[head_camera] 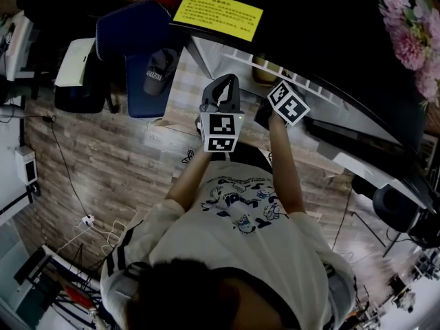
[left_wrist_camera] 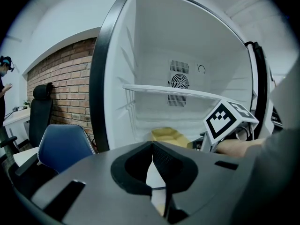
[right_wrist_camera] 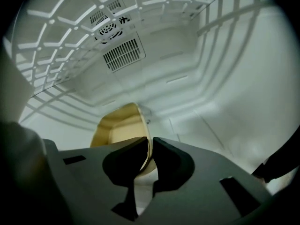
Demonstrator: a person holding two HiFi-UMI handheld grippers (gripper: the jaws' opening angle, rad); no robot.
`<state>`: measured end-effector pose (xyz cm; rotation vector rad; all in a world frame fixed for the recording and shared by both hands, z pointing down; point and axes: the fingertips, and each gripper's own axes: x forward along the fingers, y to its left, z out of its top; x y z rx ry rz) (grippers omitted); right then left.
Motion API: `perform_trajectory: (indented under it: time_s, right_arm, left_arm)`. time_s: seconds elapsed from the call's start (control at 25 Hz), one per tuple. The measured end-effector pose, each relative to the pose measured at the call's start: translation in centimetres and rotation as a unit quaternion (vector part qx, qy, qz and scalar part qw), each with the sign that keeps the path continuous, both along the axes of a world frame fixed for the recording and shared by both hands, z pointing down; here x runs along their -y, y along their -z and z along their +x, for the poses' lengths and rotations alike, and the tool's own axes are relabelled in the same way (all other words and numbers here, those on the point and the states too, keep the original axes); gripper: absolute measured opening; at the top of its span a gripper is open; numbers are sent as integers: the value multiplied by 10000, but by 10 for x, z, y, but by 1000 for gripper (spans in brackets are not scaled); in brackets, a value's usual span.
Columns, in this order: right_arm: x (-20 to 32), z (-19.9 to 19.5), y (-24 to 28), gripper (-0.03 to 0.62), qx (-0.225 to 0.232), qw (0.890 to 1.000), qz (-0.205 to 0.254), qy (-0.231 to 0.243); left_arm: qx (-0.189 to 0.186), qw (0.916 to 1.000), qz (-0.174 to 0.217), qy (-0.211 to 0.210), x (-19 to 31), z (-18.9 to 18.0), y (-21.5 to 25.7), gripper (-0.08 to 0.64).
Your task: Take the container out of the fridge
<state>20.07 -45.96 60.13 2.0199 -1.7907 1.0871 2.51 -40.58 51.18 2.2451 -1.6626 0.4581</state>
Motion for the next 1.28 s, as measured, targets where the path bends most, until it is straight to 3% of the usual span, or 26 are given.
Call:
perform_trajectory:
  time_s: [0.76, 1.28]
  right_arm:
    - [-40, 9, 10, 48, -218, 9997, -35, -46]
    - [-96, 2, 23, 48, -389, 9990, -94, -201]
  left_arm:
    - [-84, 9997, 124, -180, -14, 11, 11, 18]
    - [-108, 9992, 200, -342, -50, 2, 19, 18]
